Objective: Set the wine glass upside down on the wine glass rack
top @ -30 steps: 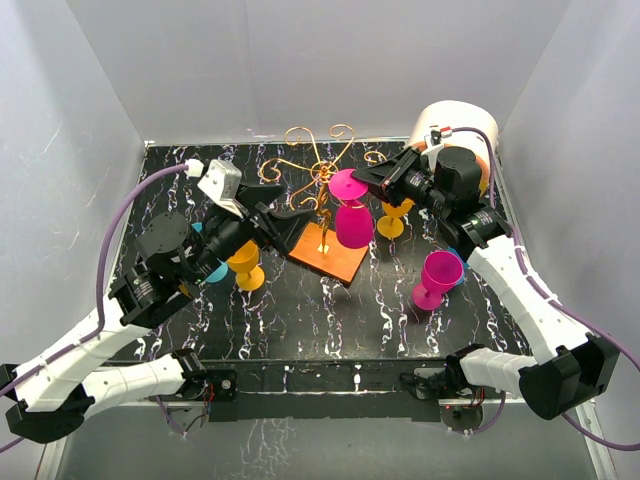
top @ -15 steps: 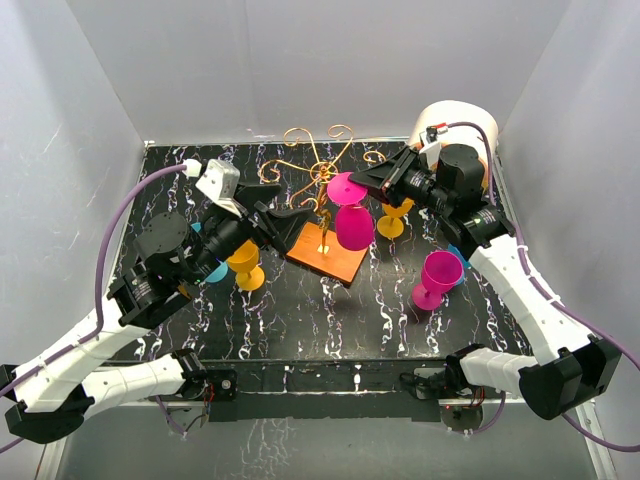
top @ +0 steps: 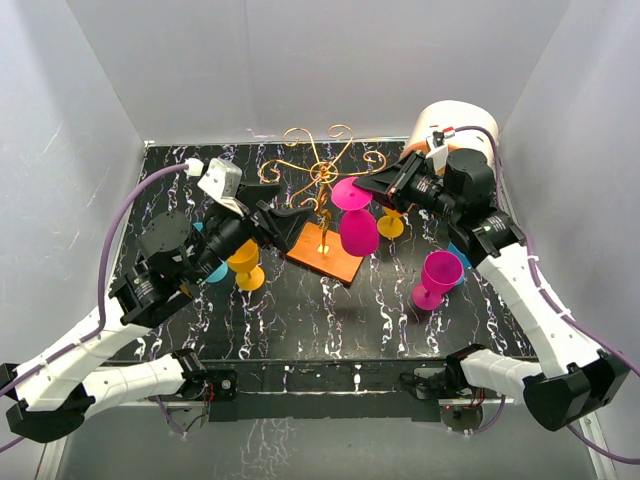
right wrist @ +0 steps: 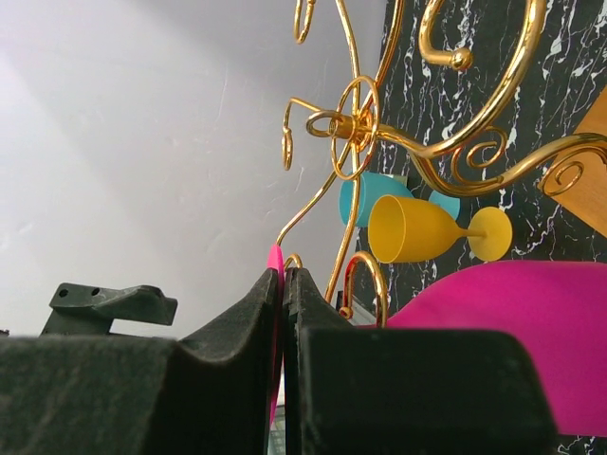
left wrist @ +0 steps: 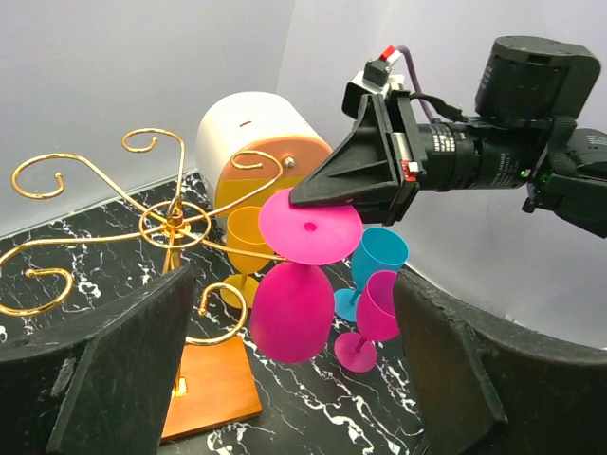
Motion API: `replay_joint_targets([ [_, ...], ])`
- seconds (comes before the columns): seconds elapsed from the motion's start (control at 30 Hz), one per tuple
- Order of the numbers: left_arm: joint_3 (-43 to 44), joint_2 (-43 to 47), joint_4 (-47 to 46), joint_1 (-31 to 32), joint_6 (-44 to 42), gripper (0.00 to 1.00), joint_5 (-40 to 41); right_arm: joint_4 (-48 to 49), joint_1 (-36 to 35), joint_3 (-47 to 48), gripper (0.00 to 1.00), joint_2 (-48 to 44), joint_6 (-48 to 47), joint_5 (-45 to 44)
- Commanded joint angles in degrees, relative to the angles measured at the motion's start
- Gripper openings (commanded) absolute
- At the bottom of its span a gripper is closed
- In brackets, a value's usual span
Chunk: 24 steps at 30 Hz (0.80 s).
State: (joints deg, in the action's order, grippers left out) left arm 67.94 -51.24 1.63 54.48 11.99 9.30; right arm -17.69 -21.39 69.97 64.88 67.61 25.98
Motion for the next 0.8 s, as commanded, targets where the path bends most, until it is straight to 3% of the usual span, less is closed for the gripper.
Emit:
replay_joint_targets([
  [0.0,2.37,0.06,-1.06,-0.24,-0.56,0.83,0.70,0.15,-0.09,2.93,0.00,-2.38,-0.36,-2.08],
  [0.27,3.74,-0.41,0.03,-0.24,-1.42,0.84,0.92,-6.37,-0.14,7.35,0.00,-1.24,-3.36,-7.88],
  [0.77,4.03,-1.14,-0.43,-0.25,-1.35,0.84,0.88,0.19,-0.09,5.42,0.00,1.52,-6.08,-8.19],
])
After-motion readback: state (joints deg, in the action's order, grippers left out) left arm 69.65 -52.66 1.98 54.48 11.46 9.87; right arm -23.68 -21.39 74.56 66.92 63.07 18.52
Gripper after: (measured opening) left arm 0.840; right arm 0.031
